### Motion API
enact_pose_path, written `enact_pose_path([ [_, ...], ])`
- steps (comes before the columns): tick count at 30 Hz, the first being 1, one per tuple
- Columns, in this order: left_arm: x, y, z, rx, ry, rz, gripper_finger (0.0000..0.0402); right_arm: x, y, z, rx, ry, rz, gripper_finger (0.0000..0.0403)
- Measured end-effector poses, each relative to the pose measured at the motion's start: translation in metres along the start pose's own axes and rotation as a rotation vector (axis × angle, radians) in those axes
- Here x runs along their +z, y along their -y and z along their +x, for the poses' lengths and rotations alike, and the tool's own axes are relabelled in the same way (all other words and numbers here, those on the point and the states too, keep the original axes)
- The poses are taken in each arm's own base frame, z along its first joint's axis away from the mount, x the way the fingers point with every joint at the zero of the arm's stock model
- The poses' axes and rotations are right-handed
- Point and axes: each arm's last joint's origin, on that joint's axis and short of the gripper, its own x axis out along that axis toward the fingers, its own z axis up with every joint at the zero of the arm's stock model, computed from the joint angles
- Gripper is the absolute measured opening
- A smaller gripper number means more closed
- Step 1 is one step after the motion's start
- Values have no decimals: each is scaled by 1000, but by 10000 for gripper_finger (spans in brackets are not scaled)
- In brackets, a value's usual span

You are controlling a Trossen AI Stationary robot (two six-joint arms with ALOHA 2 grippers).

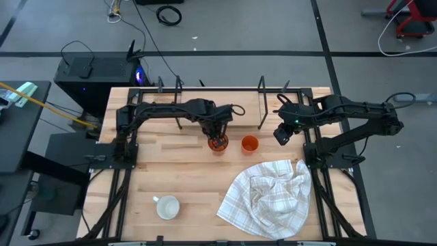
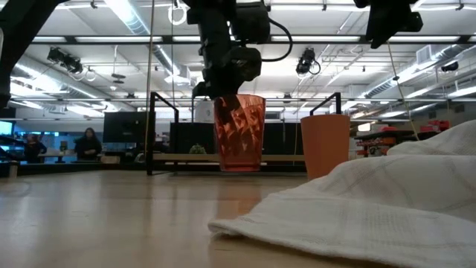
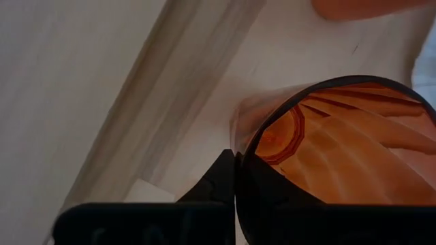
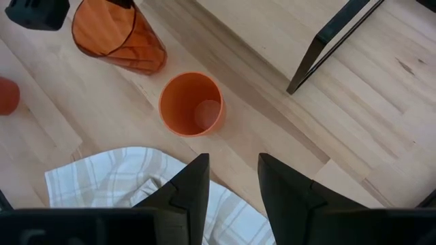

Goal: Stack small to large cups/mugs on shelf
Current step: Move the orange cup to the left of the dark orange cup

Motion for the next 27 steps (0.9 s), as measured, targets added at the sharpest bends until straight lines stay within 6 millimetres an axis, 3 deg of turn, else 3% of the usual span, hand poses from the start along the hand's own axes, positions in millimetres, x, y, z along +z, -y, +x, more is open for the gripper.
enact_pose_path([
  [8,0,0,0,1,3,-2,13,0,0,0,0,0,0,132],
  [20,3,1,18,7,-18,-8,13,0,0,0,1,1,1,132],
  [27,5,2,18,2,-2,-9,87,0,0,0,4,4,1,132],
])
